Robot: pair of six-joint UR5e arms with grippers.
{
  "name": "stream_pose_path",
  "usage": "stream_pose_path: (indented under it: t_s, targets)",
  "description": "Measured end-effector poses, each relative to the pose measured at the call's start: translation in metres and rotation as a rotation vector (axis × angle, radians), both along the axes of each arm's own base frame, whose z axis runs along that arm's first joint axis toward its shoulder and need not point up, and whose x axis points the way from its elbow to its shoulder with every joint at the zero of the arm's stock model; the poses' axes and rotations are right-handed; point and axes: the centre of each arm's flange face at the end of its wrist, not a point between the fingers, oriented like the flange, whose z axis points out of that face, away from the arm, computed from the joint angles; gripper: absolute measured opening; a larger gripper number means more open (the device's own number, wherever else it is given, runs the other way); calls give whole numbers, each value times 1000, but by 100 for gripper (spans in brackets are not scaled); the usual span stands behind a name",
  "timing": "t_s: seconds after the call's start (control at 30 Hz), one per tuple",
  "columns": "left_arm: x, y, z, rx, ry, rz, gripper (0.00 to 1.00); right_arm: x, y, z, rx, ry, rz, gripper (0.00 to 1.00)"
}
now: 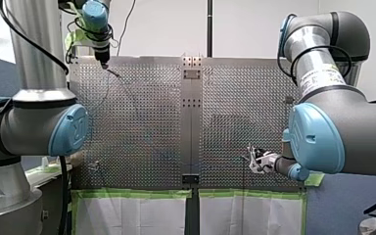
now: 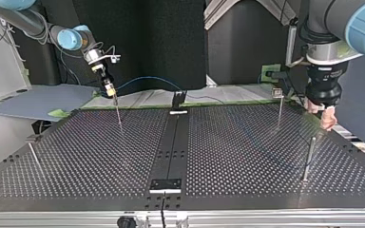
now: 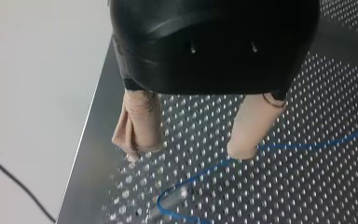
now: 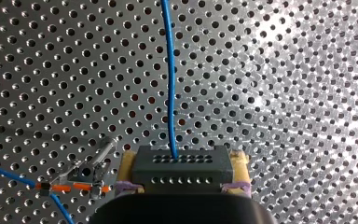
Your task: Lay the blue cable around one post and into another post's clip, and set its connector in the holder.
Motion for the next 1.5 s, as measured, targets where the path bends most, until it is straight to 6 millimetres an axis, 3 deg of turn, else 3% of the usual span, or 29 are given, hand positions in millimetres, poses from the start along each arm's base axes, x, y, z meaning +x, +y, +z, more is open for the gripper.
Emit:
stream_pose_path:
  t_s: [1.5]
  targets:
    - [0, 8, 0, 20, 3, 46, 100, 2, 1, 0, 1, -1, 4, 0]
